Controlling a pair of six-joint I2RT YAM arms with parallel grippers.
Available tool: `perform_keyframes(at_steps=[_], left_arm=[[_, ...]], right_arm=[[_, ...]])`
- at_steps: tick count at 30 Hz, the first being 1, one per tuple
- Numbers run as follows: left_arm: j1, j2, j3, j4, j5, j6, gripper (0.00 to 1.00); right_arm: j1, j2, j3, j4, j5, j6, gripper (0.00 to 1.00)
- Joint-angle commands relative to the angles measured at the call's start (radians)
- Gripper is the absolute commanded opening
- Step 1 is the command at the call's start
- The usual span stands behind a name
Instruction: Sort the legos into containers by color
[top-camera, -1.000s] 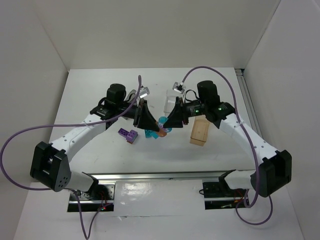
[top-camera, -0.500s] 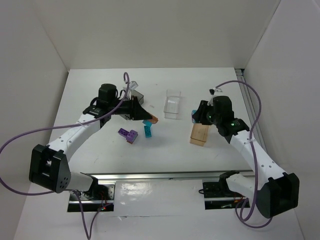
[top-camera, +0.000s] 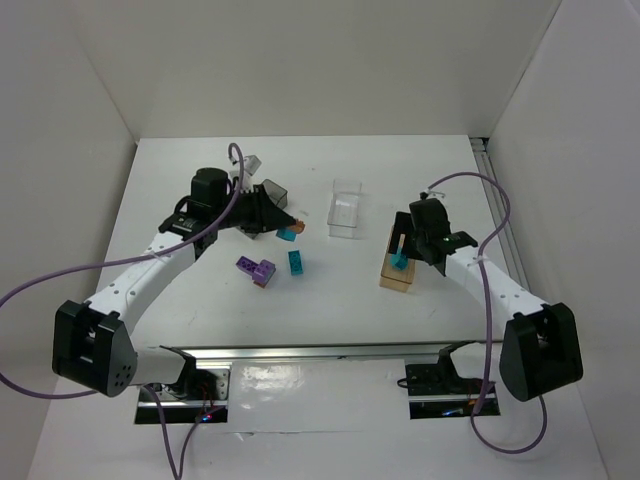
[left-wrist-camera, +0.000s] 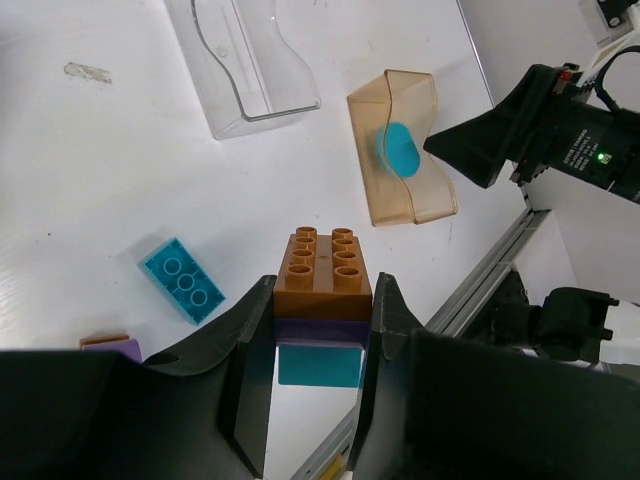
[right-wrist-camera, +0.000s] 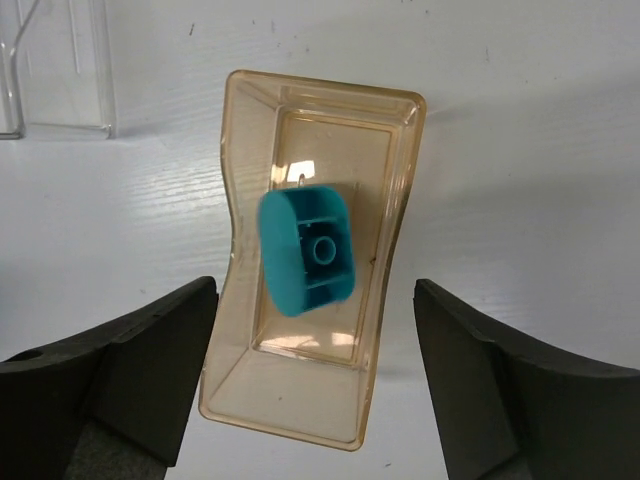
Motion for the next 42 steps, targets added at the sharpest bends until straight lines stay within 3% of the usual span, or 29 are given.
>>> perform_keyframes(at_steps=[1, 4, 9, 12, 16, 21, 26, 33, 42], left_arm=[[0.015, -0.008, 0.045, 0.038, 0.018, -0.035, 0.0], [0.025, 0.003, 0.045, 0.085, 0.105, -0.072, 0.0], [0.062, 0.035, -0.031, 0.391, 0.294, -0.235, 0.0], [0.062, 0.049, -0.052, 0.457, 0.282, -0.352, 0.0], [-0.036, -0.006, -0.019, 0.27, -0.106, -0.352, 0.0], [-0.103, 0.007, 0.088, 0.069, -0.276, -0.313, 0.0], [-0.128, 0.027, 0.108, 0.052, -0.304, -0.279, 0.0], [-0.128, 0.027, 0.108, 0.043, -0.304, -0.26, 0.0], [-0.128, 0.027, 0.097, 0.043, -0.295, -0.24, 0.0]], right_arm=[[0.001, 0.005, 0.036, 0.009, 0.033, -0.014, 0.87], [0.001, -0.044, 0.065, -0.007, -0.018, -0.025, 0.84], [0.001, -0.199, 0.035, 0.197, -0.509, -0.02, 0.8], [0.019, -0.189, 0.047, 0.312, -0.628, 0.076, 0.85], [0.141, -0.132, 0.096, 0.337, -0.52, 0.252, 0.85], [0.345, -0.055, 0.169, 0.372, -0.304, 0.316, 0.85], [0.474, 0.043, 0.231, 0.381, -0.204, 0.316, 0.86], [0.493, 0.13, 0.266, 0.437, -0.156, 0.337, 0.86], [0.493, 0.213, 0.315, 0.477, -0.139, 0.337, 0.79]])
